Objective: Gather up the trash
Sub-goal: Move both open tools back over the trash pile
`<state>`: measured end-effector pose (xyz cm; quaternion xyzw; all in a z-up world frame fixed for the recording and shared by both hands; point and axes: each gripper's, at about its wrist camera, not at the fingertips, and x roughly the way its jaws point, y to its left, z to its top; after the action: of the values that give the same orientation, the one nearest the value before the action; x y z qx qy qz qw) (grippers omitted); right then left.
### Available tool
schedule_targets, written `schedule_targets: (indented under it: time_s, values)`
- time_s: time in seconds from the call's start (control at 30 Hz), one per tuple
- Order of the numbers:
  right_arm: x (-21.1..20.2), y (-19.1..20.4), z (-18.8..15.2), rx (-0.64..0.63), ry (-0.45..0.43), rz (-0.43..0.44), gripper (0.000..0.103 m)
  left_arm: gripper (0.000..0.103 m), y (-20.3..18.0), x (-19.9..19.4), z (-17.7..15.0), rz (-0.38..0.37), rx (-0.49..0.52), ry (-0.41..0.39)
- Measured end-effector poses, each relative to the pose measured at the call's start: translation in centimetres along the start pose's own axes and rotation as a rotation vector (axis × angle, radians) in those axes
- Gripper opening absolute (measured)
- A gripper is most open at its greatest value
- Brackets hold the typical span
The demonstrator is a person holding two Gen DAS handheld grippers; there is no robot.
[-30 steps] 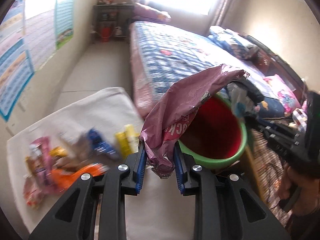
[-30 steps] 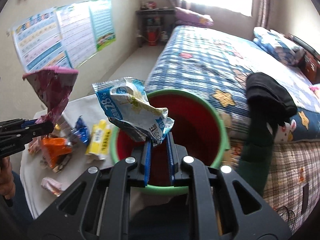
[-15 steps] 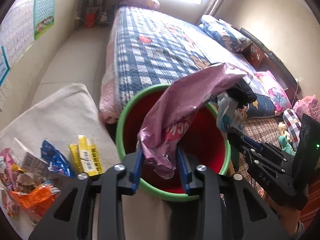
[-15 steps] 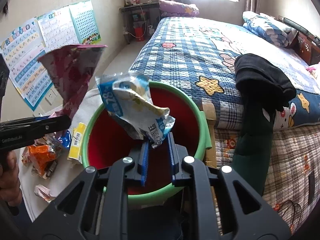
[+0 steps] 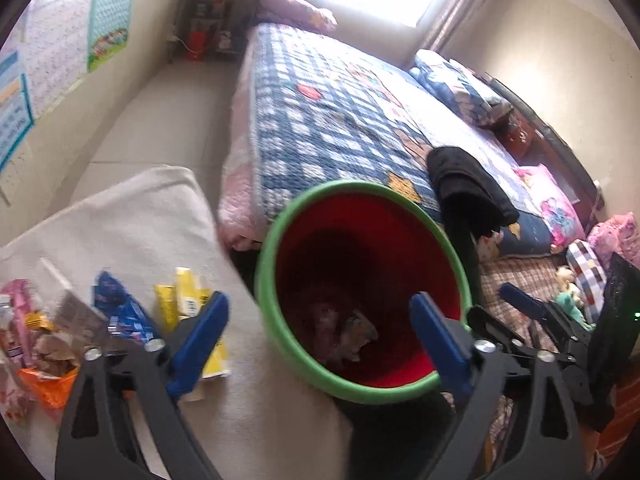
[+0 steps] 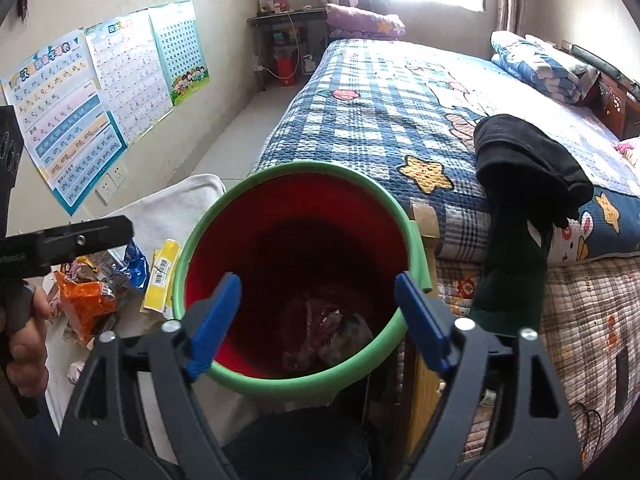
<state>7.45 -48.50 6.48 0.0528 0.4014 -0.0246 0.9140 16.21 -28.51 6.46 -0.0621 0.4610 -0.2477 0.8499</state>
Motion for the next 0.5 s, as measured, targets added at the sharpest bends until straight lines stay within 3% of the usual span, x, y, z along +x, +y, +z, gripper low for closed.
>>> schedule_targets:
  time_s: [0.27,0.5]
  values:
    - [-1.2,3.6,-0.7,-0.044,0.002,0.054,0.091,0.095,4.0,-4.3,-3.2,0.064,-0.028,-0.049]
    - [-0.9,8.8,-1.8,-0.109,0.029,0.126,0.093,0.095,9.0,-9.2,-7.8,0.172,-0.06,-0.074]
